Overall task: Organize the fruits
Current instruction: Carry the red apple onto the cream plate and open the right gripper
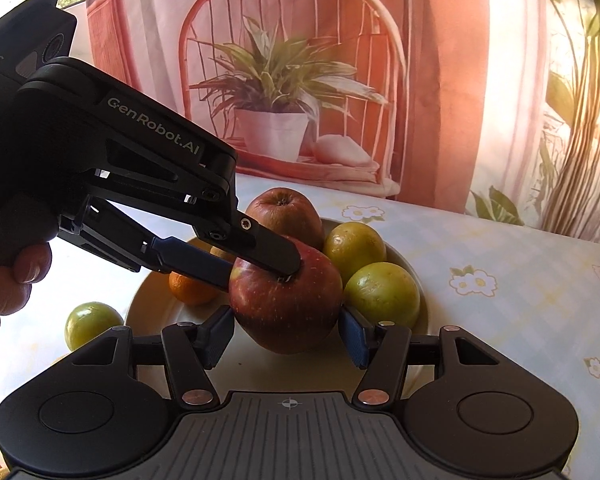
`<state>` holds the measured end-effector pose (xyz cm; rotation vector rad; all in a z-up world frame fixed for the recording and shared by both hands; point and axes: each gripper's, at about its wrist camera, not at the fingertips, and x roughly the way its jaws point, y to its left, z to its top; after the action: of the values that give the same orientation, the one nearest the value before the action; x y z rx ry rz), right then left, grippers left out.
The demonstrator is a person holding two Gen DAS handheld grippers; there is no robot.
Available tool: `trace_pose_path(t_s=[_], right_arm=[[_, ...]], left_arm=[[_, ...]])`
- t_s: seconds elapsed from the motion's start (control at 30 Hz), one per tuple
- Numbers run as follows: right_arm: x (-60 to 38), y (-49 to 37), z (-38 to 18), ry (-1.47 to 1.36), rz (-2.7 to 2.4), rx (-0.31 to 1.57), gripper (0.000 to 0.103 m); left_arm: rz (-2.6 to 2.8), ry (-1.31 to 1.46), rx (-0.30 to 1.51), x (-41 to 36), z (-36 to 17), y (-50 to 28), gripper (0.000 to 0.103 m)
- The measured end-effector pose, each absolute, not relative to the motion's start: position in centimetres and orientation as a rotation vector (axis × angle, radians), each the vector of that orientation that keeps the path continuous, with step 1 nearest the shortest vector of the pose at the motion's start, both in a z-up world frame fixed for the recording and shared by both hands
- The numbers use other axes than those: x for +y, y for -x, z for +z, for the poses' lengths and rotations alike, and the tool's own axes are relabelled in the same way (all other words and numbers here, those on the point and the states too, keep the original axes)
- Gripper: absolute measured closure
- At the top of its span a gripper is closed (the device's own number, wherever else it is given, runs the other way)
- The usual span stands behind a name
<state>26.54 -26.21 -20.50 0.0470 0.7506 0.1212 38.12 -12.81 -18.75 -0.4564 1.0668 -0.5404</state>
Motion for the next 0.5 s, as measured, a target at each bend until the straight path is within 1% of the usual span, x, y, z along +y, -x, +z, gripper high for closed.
trace_pose_path(t_s=[0.5], right_arm=[[-26.2, -26.0, -19.3, -0.051, 0.080, 0.801, 0.048]], left_arm=[[-0.512, 0.426, 1.060, -13.1, -18.3, -37.8, 0.056]])
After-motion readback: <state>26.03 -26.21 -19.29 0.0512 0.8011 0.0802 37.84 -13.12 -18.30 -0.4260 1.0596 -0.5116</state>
